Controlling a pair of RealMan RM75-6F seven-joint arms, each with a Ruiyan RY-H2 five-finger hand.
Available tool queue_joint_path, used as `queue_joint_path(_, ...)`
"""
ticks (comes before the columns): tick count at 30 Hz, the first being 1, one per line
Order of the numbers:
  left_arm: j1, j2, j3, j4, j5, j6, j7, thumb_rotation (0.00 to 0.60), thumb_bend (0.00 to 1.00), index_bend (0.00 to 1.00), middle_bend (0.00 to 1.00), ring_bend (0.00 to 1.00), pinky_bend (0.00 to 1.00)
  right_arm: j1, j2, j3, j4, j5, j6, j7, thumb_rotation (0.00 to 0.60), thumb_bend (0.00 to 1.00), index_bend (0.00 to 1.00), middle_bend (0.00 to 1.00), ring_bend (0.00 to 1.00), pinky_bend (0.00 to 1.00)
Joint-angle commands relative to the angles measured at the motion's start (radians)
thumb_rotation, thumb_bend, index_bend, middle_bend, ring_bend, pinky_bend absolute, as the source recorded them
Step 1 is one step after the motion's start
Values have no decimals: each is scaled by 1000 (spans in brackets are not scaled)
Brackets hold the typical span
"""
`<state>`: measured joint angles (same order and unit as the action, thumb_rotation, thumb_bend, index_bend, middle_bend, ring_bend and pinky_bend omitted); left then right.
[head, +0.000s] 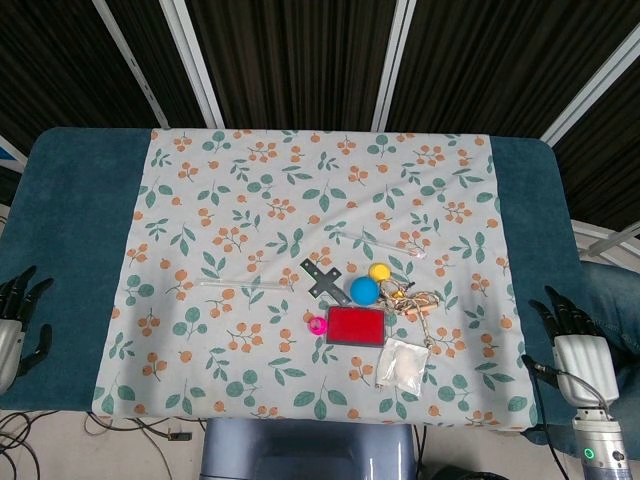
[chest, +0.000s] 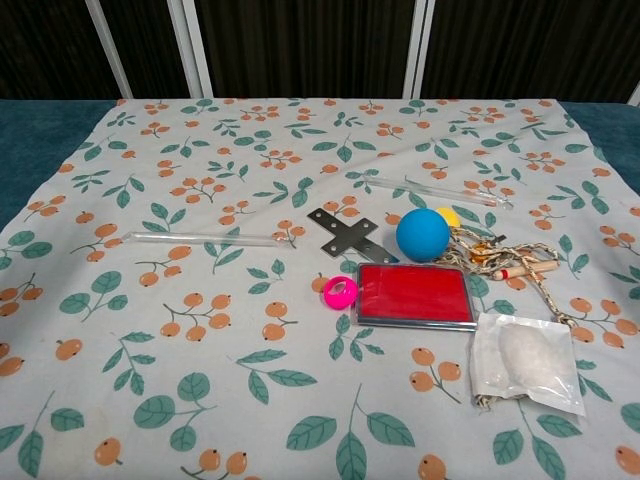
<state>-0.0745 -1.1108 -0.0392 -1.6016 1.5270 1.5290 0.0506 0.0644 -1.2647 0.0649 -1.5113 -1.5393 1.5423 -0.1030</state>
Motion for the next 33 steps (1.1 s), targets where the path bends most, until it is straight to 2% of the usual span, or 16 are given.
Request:
queue_joint_path(1, 2, -2, 2, 0, -3, -2, 3, 600, 535, 120, 0, 59, 106, 16, 9, -9, -18, -6, -36, 40, 600, 224, 194, 95, 129, 220)
queue_joint_path(4, 1, -5, 5, 2, 1, -5, 13, 600, 536, 119, 0, 59, 106, 53, 21, -4, -34, -4, -97, 56, 600, 222, 193, 95, 129, 220)
queue_joint_path(8, -2, -9, 2, 5, -4, -10, 20, 600, 535, 119, 0, 59, 106, 142, 37, 36, -73, 26, -217, 3, 600, 220, 193, 94, 129, 220)
queue_joint_path(15, -1, -6, 1, 1, -12, -11, 17, 600, 536, 119, 0, 59, 106, 307, 40, 125, -181, 177, -450, -83, 600, 212, 193, 95, 129, 220)
queue_joint_path(19, -5, -5, 4, -3, -17, -26, 21, 600, 536, 119, 0, 59, 106, 393, -19, 157, -213, 284, -538, -182, 600, 207, 193, 95, 129, 220)
queue_joint_path(22, -5, -3, 3, -5, -19, -29, 18, 600, 536, 120, 0, 59, 106, 433, -62, 166, -207, 353, -568, -229, 600, 206, 193, 96, 128, 220)
queue_joint_path(27, -9, 6, -4, -13, -32, -36, 8, 600, 535, 119, 0, 59, 106, 511, -183, 175, -139, 448, -591, -311, 600, 206, 193, 120, 130, 220)
queue_joint_path(33, -13, 10, -5, -18, -34, -43, 3, 600, 536, 119, 0, 59, 106, 561, -264, 174, -83, 502, -585, -359, 600, 206, 196, 143, 140, 220)
